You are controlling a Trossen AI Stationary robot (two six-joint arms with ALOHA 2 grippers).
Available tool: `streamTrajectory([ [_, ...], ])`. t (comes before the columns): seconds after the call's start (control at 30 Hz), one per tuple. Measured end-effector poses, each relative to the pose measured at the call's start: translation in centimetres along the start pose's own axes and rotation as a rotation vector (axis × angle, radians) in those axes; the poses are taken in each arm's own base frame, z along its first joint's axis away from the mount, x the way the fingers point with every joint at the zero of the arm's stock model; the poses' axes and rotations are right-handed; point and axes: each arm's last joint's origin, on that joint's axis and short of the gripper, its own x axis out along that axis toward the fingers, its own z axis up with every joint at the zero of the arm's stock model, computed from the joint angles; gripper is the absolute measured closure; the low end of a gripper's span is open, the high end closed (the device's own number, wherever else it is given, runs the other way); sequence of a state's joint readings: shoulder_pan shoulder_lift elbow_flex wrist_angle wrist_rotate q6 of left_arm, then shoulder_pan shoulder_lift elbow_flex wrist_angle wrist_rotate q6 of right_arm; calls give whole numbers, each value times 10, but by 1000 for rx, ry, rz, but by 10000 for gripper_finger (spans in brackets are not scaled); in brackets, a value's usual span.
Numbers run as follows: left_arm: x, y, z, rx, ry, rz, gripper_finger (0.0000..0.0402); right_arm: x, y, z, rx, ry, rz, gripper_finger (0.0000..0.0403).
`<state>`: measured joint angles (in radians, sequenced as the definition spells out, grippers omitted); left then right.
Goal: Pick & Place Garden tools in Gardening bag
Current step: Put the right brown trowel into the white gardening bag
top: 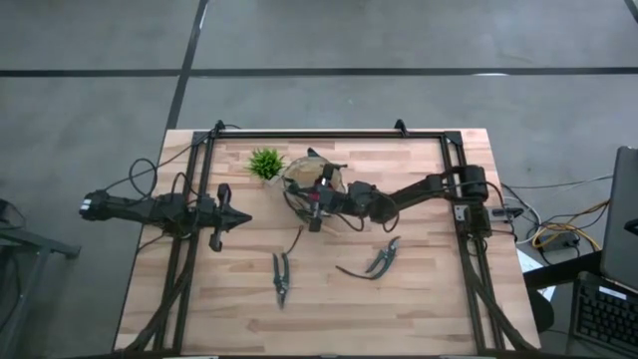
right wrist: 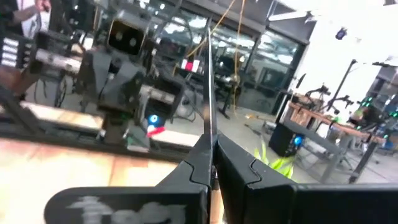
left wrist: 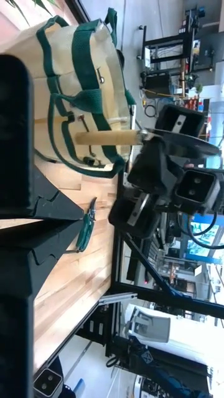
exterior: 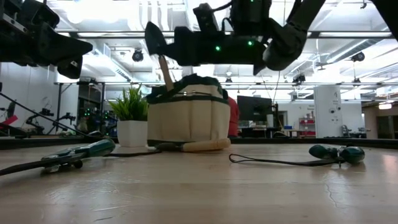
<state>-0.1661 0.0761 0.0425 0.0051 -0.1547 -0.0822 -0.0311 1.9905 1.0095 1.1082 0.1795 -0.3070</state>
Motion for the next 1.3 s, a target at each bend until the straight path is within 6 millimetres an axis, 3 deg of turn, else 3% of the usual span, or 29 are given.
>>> streamTrajectory([
  [0.27, 0, 0, 0, 0, 1, 0, 392, -6, 3, -13, 10, 54, 17, 394],
  [1.3, 0, 0, 0, 0, 1, 0, 392, -14, 4, -26, 69, 140, -11, 394],
])
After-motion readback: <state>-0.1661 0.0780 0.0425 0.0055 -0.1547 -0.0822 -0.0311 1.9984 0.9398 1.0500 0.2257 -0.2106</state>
